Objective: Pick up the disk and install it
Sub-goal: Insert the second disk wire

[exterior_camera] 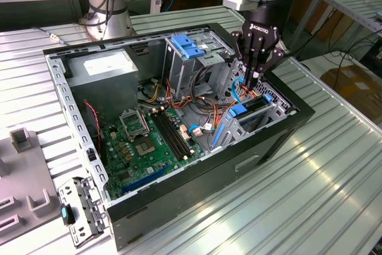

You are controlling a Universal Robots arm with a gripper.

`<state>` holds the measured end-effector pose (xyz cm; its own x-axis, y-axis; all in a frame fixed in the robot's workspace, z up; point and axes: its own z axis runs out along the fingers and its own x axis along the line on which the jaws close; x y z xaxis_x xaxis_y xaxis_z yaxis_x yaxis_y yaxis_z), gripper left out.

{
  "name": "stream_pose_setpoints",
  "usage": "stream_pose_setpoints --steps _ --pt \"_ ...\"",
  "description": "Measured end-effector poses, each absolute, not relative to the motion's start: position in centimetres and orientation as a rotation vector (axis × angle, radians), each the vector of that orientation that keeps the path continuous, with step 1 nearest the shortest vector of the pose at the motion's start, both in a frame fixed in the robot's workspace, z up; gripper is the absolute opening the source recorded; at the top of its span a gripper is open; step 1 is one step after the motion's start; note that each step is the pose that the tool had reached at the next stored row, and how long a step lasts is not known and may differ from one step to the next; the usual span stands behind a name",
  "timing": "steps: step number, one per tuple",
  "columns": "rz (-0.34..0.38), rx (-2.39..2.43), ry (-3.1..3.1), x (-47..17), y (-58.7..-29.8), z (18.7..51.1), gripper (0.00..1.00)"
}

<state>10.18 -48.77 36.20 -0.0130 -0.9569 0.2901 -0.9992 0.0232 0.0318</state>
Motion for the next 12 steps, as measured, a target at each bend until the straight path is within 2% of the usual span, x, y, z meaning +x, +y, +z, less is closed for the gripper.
stream_pose_setpoints --steps 8,12 --pt "0.244 2.044 -2.080 10.1 -51.5 35.6 0.16" --pt "0.223 2.058 -2.092 10.0 -51.8 35.4 0.16"
